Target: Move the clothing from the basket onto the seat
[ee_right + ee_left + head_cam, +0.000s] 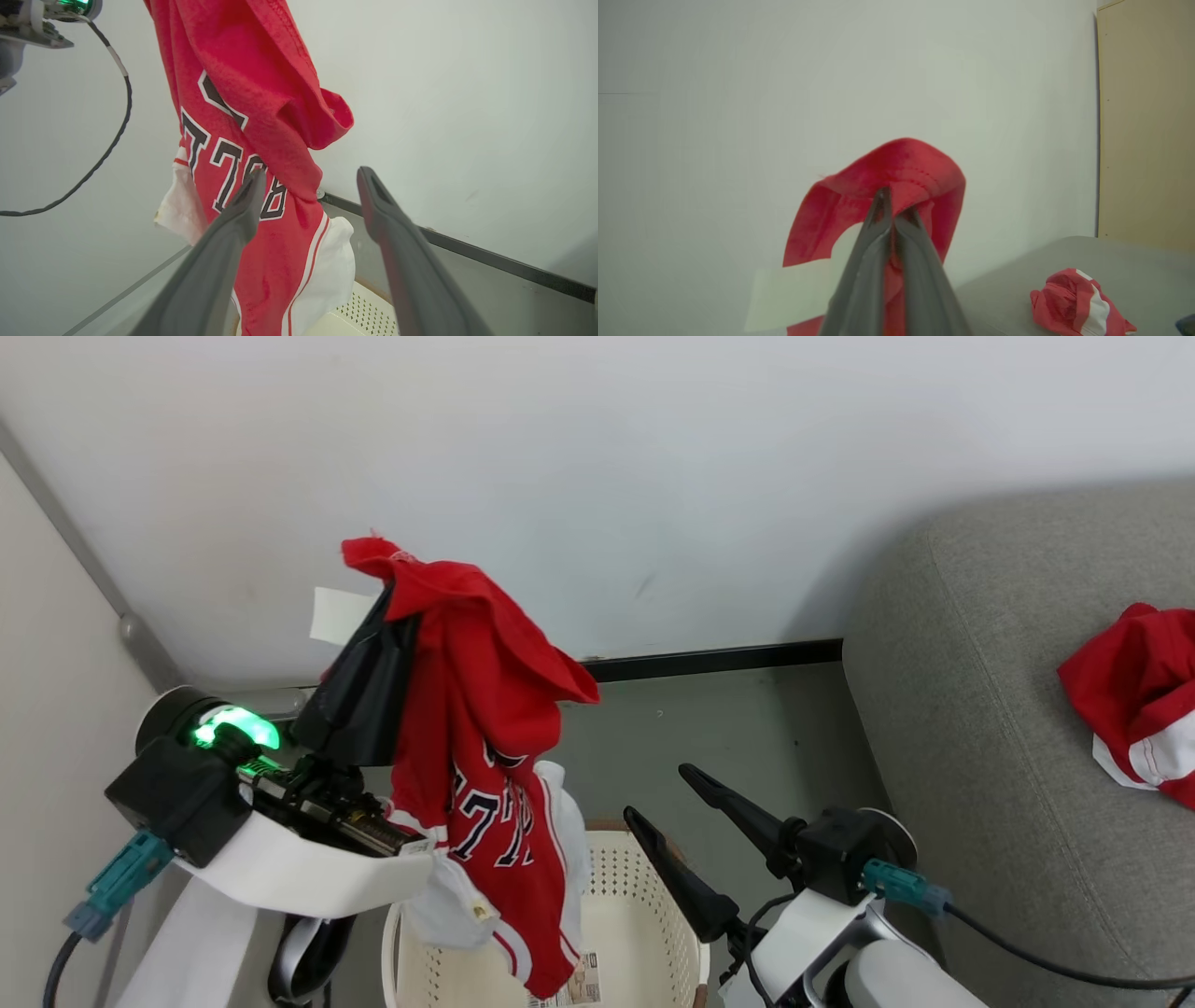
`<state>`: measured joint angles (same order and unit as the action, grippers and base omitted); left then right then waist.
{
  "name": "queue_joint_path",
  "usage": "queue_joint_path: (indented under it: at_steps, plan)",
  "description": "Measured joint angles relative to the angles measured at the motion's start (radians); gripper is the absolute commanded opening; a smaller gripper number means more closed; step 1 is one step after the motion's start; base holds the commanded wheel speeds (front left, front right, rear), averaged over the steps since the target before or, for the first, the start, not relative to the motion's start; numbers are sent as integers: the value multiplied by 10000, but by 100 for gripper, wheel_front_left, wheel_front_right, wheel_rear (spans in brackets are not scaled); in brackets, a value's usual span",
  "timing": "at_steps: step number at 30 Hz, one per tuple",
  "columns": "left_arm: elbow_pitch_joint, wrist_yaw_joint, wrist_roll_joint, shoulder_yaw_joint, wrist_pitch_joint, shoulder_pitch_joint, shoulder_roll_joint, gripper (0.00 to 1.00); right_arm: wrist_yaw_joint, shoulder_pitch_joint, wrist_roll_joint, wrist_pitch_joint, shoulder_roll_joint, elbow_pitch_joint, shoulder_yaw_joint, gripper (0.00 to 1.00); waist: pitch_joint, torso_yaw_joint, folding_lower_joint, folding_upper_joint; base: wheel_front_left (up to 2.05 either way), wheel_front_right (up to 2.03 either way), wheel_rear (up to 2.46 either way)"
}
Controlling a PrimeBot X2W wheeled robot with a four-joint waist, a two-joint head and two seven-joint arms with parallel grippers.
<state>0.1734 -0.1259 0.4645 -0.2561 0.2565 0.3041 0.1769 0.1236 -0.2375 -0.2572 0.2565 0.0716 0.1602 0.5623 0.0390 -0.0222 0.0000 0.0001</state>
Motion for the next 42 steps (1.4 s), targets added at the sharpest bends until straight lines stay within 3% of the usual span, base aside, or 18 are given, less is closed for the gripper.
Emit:
queue_joint_path:
  at_steps: [17,18,19,20,33,38,39,41,42]
  plan:
    - [767,-2,-2,-1950,-267,918,-222,0,0,-970,-2,0,192,180,493,100,60,-103,0,0,0,0,0]
    - [786,-2,0,-2008,-267,962,-234,0,0,-971,-12,0,194,205,535,81,62,-102,0,0,0,0,0]
    - [807,-2,-2,-2052,-267,989,-244,0,0,-971,-17,0,194,228,575,28,64,-100,0,0,0,0,0]
    - [828,-2,-2,-2080,-267,996,-245,0,0,-972,-19,2,192,242,604,0,66,-98,0,0,0,0,0]
    - [382,12,-2,-1785,-357,977,-107,0,0,-1008,-345,0,196,259,583,0,89,-93,0,0,0,0,0]
    - [-173,407,293,-1292,-522,631,-125,0,0,-1045,-384,0,211,15,284,0,98,-90,0,0,0,0,0]
    - [-291,470,330,-1206,-543,532,-117,5,0,-1054,-401,0,213,-33,184,0,97,-90,0,0,0,0,0]
    - [-554,677,351,-988,-591,369,-71,36,0,-1056,-416,0,213,-178,-50,0,91,-88,0,0,0,0,0]
    - [-715,794,341,-874,-656,304,-10,45,0,-1057,-416,0,226,-221,-104,0,84,-86,0,0,0,0,0]
